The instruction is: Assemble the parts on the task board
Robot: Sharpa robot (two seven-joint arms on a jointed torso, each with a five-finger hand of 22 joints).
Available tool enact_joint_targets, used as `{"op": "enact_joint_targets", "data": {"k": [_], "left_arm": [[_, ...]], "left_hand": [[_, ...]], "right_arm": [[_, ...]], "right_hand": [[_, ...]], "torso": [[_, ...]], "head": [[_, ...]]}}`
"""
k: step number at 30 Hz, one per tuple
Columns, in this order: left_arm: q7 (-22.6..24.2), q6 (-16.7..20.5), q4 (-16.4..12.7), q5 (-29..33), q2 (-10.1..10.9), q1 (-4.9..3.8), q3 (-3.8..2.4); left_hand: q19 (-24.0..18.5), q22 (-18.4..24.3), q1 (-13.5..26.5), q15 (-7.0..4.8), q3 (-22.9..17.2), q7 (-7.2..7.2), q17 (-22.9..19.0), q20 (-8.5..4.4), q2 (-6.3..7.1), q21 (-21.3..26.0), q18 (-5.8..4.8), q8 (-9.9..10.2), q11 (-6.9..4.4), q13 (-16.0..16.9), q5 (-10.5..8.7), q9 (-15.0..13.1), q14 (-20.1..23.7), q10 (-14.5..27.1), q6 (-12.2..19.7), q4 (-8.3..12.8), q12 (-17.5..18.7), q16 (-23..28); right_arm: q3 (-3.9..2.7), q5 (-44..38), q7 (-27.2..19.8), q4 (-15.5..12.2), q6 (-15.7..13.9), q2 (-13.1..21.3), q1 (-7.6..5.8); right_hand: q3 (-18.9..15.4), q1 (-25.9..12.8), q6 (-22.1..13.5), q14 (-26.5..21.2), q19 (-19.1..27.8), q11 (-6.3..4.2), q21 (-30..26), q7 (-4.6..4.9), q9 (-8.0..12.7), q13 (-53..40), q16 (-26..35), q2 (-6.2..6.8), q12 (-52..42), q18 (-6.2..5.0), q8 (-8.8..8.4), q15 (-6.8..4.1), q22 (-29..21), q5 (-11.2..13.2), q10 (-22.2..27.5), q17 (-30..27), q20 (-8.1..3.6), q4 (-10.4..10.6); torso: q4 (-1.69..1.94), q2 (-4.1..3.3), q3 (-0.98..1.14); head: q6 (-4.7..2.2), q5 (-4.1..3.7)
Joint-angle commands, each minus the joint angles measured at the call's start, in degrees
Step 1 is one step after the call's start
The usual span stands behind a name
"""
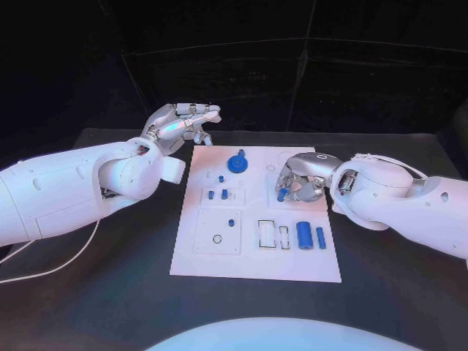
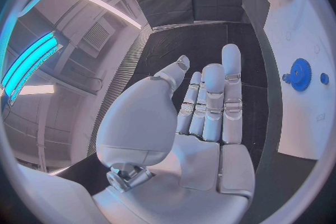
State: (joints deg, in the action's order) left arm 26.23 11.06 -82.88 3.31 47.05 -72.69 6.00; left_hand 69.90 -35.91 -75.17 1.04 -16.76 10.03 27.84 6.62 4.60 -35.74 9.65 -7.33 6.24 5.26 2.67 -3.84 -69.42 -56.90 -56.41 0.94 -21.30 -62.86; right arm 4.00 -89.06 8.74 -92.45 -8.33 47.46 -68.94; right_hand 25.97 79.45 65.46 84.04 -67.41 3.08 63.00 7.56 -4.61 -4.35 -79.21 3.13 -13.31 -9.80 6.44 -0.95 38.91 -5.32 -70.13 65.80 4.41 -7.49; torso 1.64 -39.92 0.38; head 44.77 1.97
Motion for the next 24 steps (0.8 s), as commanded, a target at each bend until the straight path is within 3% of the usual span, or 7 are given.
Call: {"op": "enact_joint_targets", "data": {"k": [1,8,13,19,24], "left_arm": [[0.18,-1.08,0.00,0.13,0.01,-0.07,-0.04],[0.21,-1.15,0.25,0.13,-0.05,-0.07,-0.04],[0.20,-1.16,0.63,0.13,-0.20,-0.07,-0.04],[0.18,-1.24,1.02,0.13,-0.43,-0.06,-0.03],[0.15,-1.27,1.35,0.13,-0.68,-0.06,-0.03]], "left_hand": [[-0.01,0.05,0.20,0.32,0.29,0.31,0.05,0.27,-0.37,0.24,0.71,0.29,0.08,-0.07,0.08,-0.03,0.03,0.30,-0.06,0.04,-0.29,-0.28],[0.11,0.04,0.11,0.33,0.33,0.31,-0.35,0.28,-0.42,0.20,0.72,0.27,0.09,-0.07,0.08,-0.04,0.13,0.36,-0.02,0.07,-0.34,-0.17],[0.11,0.04,0.11,0.33,0.33,0.31,-0.35,0.28,-0.42,0.20,0.72,0.27,0.09,-0.07,0.08,-0.04,0.13,0.36,-0.02,0.07,-0.34,-0.17],[0.15,0.04,0.07,0.33,0.33,0.31,-0.42,0.28,-0.46,0.19,0.72,0.27,0.09,-0.08,0.08,-0.04,0.15,0.38,-0.01,0.08,-0.37,-0.15],[0.19,0.04,0.03,0.33,0.33,0.31,-0.49,0.29,-0.50,0.18,0.72,0.26,0.09,-0.08,0.08,-0.04,0.17,0.40,0.00,0.09,-0.39,-0.13]], "right_arm": [[-0.10,-0.28,0.18,-0.93,-4.83,0.37,-0.14],[-0.23,3.14,0.08,-4.81,-6.67,3.21,-0.19],[-1.27,5.52,-0.38,-7.53,-7.57,3.55,-0.21],[-1.64,6.29,-1.01,-9.48,-7.99,1.58,-0.19],[-1.69,6.27,-1.51,-9.02,-7.57,-1.93,-0.15]], "right_hand": [[0.40,-0.67,0.44,2.14,-0.35,0.04,0.42,-0.04,-0.30,-0.05,-0.09,-0.48,-0.14,0.83,0.09,-0.52,0.55,0.22,-0.39,-0.13,0.09,0.23],[0.50,-1.66,0.52,2.09,-0.36,-0.02,0.64,-0.14,-0.29,-0.05,-0.06,0.16,-0.05,0.83,-0.03,-0.54,0.65,-0.06,-0.42,-0.31,0.10,0.73],[0.57,-1.82,0.53,2.09,-0.32,-0.02,0.64,-0.16,-0.29,-0.05,-0.09,0.21,-0.01,0.82,-0.07,-0.55,0.62,-0.26,-0.42,-0.27,0.10,0.84],[0.63,-1.95,0.52,2.08,-0.25,-0.03,0.59,-0.16,-0.29,-0.04,-0.08,0.23,0.02,0.79,-0.10,-0.55,0.50,-0.39,-0.41,-0.30,0.10,0.95],[0.68,-2.06,0.50,2.08,-0.20,-0.02,0.57,-0.17,-0.28,-0.04,-0.10,0.23,0.05,0.78,-0.13,-0.55,0.41,-0.55,-0.39,-0.27,0.10,1.04]], "torso": [[-0.12,0.01,0.01],[0.05,0.10,-0.07],[0.09,0.03,0.04],[0.09,0.02,-0.04],[0.03,0.01,-0.07]], "head": [[-0.07,-0.08],[-0.10,-0.35],[-0.22,0.15],[-0.08,0.79],[0.03,1.32]]}}
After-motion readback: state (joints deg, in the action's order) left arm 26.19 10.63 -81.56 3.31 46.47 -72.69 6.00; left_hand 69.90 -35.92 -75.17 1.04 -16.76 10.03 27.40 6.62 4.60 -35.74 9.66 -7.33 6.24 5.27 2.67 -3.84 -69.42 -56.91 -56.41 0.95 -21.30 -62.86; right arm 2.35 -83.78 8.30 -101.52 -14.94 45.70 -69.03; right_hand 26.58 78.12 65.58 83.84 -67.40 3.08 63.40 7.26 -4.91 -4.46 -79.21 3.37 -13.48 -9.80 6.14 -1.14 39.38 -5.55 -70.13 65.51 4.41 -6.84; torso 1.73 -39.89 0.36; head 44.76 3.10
